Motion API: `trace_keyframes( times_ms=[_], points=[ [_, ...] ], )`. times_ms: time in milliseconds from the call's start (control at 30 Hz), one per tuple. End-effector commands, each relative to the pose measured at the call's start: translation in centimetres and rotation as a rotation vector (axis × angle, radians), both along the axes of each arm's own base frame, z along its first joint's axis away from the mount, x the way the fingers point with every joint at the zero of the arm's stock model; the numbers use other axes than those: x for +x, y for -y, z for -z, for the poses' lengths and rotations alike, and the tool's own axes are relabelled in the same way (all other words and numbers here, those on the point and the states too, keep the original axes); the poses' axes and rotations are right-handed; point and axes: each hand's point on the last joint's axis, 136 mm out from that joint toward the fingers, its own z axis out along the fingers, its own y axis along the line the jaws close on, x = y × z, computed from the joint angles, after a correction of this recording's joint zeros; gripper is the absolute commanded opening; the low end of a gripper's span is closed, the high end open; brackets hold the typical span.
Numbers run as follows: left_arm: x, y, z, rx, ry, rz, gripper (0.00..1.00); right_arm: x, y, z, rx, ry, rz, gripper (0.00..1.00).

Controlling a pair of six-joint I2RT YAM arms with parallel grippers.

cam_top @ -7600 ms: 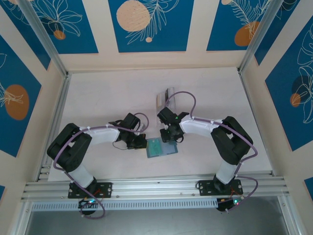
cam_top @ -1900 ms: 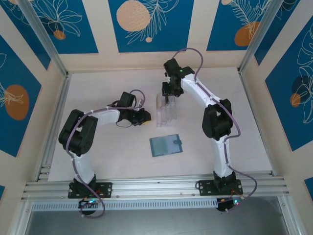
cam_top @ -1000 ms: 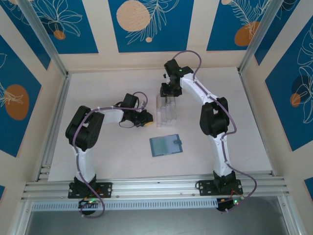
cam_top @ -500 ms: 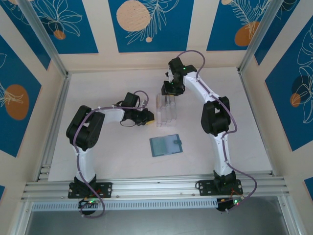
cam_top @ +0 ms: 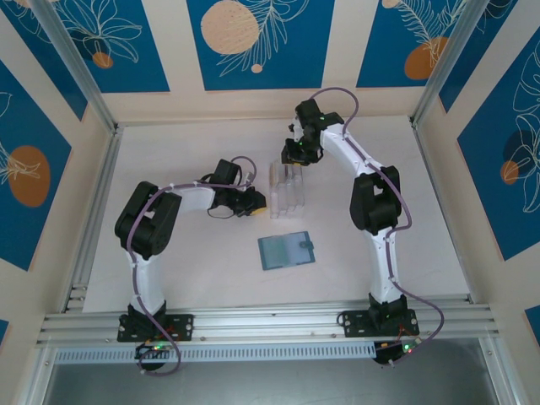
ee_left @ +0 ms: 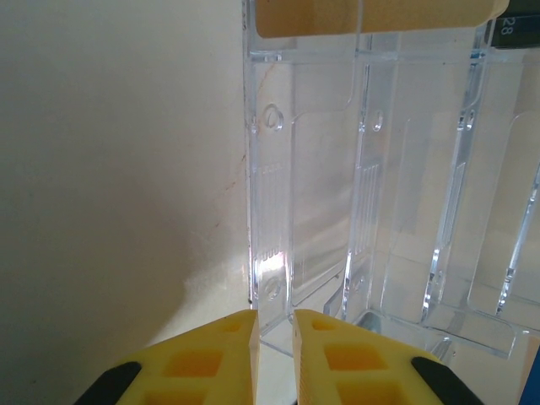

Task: Put the credit cards into the card holder
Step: Pick up the credit card from the storage box.

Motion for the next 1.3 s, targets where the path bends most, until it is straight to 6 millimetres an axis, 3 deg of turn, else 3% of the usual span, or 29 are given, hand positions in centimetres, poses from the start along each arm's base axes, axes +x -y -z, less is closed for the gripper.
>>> trace_keyframes(
  times_ms=[0,433,900,1033,1267],
  points=[
    [0.0,0.7,0.0,-0.016,-0.004,0.017,0.17,-0.6,-0.1,-2.8,0.052,0.026,-0.002,0.26],
    [0.0,0.7,0.3,-0.015,-0.010,0.016,0.17,-0.7,0.4,-3.5,0.068,0.029,0.004,0.21],
    [0.0,0.7,0.0,-0.015,-0.006,0.016,0.17,-0.5,1.6,-3.1,0.034,0.025,0.037,0.04],
    [-0.2,0.4,-0.3,-0.006,0.000,0.016,0.17,-0.5,2.8,-3.7,-0.025,0.052,0.070,0.02],
    [-0.8,-0.5,-1.8,0.003,0.030,0.019,0.17,-0.6,4.6,-6.4,-0.090,0.139,0.123,0.00]
  ],
)
